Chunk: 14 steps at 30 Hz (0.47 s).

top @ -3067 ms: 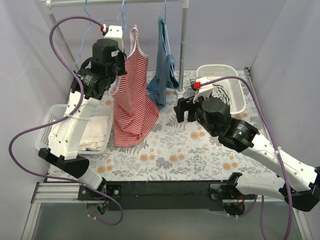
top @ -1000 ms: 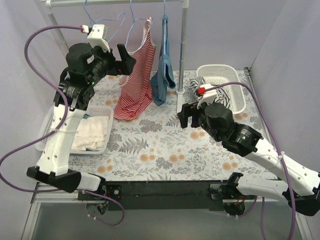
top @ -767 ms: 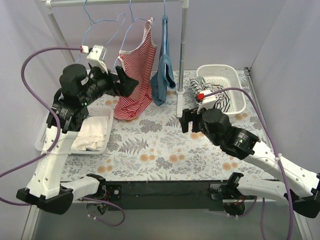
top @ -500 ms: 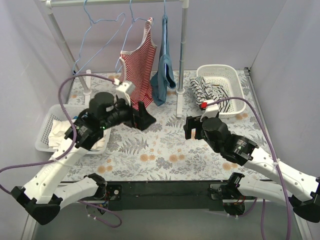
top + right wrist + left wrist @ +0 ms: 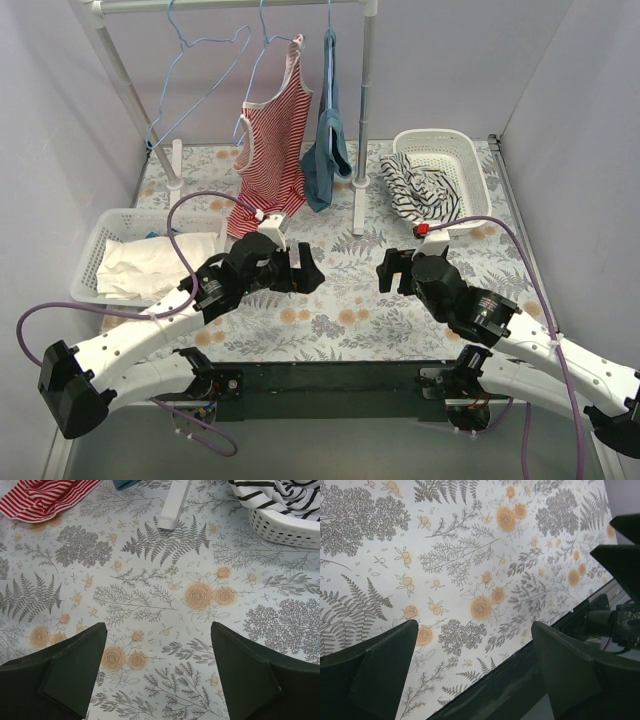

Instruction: Place the tank top on the hanger

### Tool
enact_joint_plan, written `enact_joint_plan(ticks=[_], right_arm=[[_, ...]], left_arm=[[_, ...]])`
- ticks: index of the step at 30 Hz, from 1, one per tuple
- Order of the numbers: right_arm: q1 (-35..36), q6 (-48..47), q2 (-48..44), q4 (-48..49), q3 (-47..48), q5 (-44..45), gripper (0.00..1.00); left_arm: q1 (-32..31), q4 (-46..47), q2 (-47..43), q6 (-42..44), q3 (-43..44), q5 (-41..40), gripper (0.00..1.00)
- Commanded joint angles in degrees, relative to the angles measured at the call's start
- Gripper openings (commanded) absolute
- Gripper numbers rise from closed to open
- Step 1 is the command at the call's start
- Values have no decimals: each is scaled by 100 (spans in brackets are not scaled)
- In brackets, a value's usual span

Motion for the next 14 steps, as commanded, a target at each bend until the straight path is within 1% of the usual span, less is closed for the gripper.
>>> enact_joint_plan(ticks=[1,7,14], right_arm=[[-22,258,-355,95,-161,307,93],[-22,372,-479,-72,-161,491,93],[-22,408,-356,-72,-188,483,92]], left_arm=[[-15,516,77,-459,-137,-377,98],[-15,621,192,-257,-287,-132,98],[-15,797,-45,-151,-393,-131,98]])
